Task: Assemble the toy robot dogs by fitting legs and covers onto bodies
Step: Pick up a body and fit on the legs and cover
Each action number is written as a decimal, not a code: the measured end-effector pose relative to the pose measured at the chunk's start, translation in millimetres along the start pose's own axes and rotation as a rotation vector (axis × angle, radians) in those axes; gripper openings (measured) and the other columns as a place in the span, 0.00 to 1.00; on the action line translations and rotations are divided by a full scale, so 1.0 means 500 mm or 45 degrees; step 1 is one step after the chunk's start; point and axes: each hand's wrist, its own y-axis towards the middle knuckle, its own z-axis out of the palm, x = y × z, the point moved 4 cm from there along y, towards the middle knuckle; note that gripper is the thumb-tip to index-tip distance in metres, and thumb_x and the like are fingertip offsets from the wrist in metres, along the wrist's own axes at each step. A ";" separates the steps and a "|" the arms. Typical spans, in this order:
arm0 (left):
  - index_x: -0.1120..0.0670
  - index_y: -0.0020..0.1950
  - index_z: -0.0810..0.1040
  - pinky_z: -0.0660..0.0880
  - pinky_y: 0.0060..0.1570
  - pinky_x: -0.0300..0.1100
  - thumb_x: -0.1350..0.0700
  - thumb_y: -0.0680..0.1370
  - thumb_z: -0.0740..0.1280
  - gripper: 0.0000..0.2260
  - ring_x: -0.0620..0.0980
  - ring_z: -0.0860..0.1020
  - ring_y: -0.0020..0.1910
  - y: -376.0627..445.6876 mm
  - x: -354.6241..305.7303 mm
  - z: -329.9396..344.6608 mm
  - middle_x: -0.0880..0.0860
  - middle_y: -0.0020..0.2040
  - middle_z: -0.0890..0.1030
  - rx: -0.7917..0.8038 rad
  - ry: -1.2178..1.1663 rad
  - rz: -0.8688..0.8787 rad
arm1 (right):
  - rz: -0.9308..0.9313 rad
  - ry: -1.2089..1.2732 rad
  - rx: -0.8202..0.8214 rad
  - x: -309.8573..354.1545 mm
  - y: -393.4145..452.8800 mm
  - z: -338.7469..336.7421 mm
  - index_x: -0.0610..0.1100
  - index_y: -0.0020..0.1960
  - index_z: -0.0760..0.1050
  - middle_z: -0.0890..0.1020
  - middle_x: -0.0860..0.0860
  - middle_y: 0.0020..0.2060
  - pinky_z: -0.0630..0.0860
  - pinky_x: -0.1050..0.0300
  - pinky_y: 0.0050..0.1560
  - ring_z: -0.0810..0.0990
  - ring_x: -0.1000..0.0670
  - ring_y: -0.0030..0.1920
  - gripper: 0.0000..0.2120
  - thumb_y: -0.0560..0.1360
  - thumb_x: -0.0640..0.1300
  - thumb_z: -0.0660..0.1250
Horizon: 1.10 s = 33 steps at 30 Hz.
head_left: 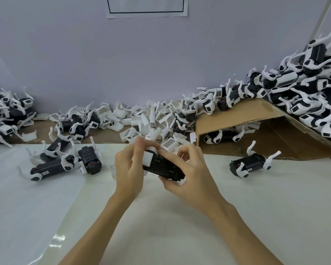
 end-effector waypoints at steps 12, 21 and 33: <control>0.57 0.30 0.83 0.76 0.63 0.66 0.34 0.84 0.55 0.36 0.63 0.82 0.41 0.022 0.042 -0.039 0.63 0.36 0.84 -0.256 -0.436 -0.459 | 0.096 0.299 0.155 0.000 -0.009 0.016 0.50 0.69 0.71 0.75 0.58 0.57 0.72 0.60 0.62 0.74 0.54 0.61 0.31 0.72 0.55 0.80; 0.61 0.34 0.84 0.74 0.69 0.58 0.34 0.85 0.52 0.38 0.70 0.83 0.56 0.019 0.046 -0.030 0.63 0.41 0.85 -0.198 -0.878 -0.548 | -0.004 0.182 0.032 0.007 -0.004 0.013 0.51 0.76 0.68 0.73 0.55 0.71 0.71 0.57 0.70 0.71 0.50 0.71 0.35 0.73 0.42 0.79; 0.62 0.36 0.85 0.82 0.52 0.49 0.31 0.84 0.51 0.40 0.60 0.85 0.43 0.027 0.051 -0.032 0.64 0.42 0.85 -0.126 -0.959 -0.749 | 0.043 0.238 0.088 0.016 -0.001 0.017 0.54 0.76 0.69 0.74 0.65 0.64 0.70 0.68 0.64 0.73 0.59 0.64 0.36 0.73 0.66 0.74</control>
